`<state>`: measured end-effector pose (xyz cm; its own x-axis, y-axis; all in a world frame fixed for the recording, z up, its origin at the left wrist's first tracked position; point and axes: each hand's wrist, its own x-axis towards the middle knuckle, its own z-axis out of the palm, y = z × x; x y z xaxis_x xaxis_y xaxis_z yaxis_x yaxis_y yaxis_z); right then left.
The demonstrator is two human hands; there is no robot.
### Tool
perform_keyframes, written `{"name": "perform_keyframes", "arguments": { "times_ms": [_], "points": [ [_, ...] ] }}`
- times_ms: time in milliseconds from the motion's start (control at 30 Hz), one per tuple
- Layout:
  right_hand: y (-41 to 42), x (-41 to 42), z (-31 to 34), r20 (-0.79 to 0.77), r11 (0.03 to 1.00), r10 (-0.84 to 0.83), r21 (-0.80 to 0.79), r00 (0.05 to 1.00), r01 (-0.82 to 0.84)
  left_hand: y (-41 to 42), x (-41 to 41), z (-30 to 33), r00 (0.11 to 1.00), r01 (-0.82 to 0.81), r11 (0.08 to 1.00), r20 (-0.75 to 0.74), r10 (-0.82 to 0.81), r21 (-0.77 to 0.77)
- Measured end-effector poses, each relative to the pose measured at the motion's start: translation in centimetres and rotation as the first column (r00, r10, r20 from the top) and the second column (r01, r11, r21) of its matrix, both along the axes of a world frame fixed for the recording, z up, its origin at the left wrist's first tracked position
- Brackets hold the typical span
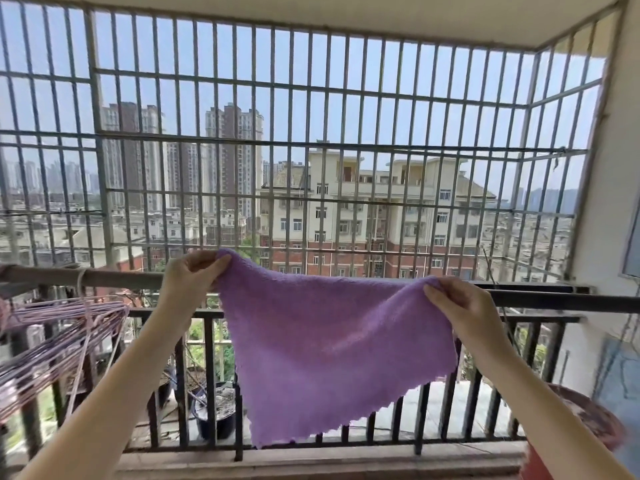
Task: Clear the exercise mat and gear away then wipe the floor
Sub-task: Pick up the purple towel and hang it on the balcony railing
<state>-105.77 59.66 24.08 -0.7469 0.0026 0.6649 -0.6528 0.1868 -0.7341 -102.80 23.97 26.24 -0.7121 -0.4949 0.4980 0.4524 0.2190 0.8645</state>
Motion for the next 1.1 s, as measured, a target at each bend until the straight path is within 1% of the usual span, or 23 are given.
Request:
{"name": "perform_keyframes", "arguments": {
  "times_ms": [133,267,333,400,467,533,633,733,833,933,1033,1100],
  "points": [
    [-0.2,-1.0,2.1,0.052,0.998,-0.03,0.052,0.998,0.027,-1.5,-3.4,2.6,0.992,-0.019,0.98,0.116,0.043,-0.2],
    [-0.4,-2.1,3.6,0.066,0.993,-0.08,0.089,0.995,0.074,-2.3,-5.7,3.9,0.981,-0.035,0.959,0.173,0.086,-0.282],
    [-0.5,-2.4,4.2,0.069,0.986,-0.118,0.124,0.991,0.108,-2.9,-6.4,4.1,0.965,-0.034,0.944,0.235,0.117,-0.329],
    [-0.2,-2.5,4.6,0.025,0.956,-0.206,0.22,0.978,0.196,-3.6,-6.7,4.2,0.926,0.01,0.907,0.345,0.15,-0.421],
    [0.3,-2.4,4.5,-0.08,0.889,-0.309,0.331,0.948,0.318,-4.1,-6.6,4.2,0.889,0.07,0.828,0.411,0.2,-0.556],
    [0.7,-2.2,4.4,-0.143,0.846,-0.347,0.38,0.927,0.375,-4.7,-6.8,3.9,0.898,0.073,0.764,0.376,0.23,-0.642],
    [0.9,-2.5,4.1,-0.131,0.817,-0.355,0.437,0.925,0.376,-5.0,-6.7,3.6,0.916,0.05,0.722,0.319,0.242,-0.69],
    [0.4,-3.0,3.8,-0.125,0.805,-0.328,0.482,0.936,0.346,-4.5,-6.3,3.3,0.942,0.078,0.682,0.278,0.189,-0.727],
    [-0.4,-3.3,3.5,-0.151,0.799,-0.263,0.52,0.953,0.303,-3.3,-5.4,3.2,0.972,0.164,0.586,0.231,0.041,-0.794],
    [-1.1,-3.2,3.4,-0.182,0.794,-0.179,0.554,0.967,0.252,-2.1,-4.1,3.1,0.952,0.301,0.513,0.287,-0.108,-0.804],
    [-1.5,-3.3,3.7,-0.22,0.747,-0.102,0.628,0.97,0.221,-1.6,-3.3,3.1,0.925,0.376,0.468,0.352,-0.144,-0.799],
    [-1.6,-3.5,4.0,-0.228,0.704,-0.069,0.679,0.971,0.21,-1.7,-2.9,3.1,0.925,0.377,0.458,0.351,-0.144,-0.805]
  ]
}}
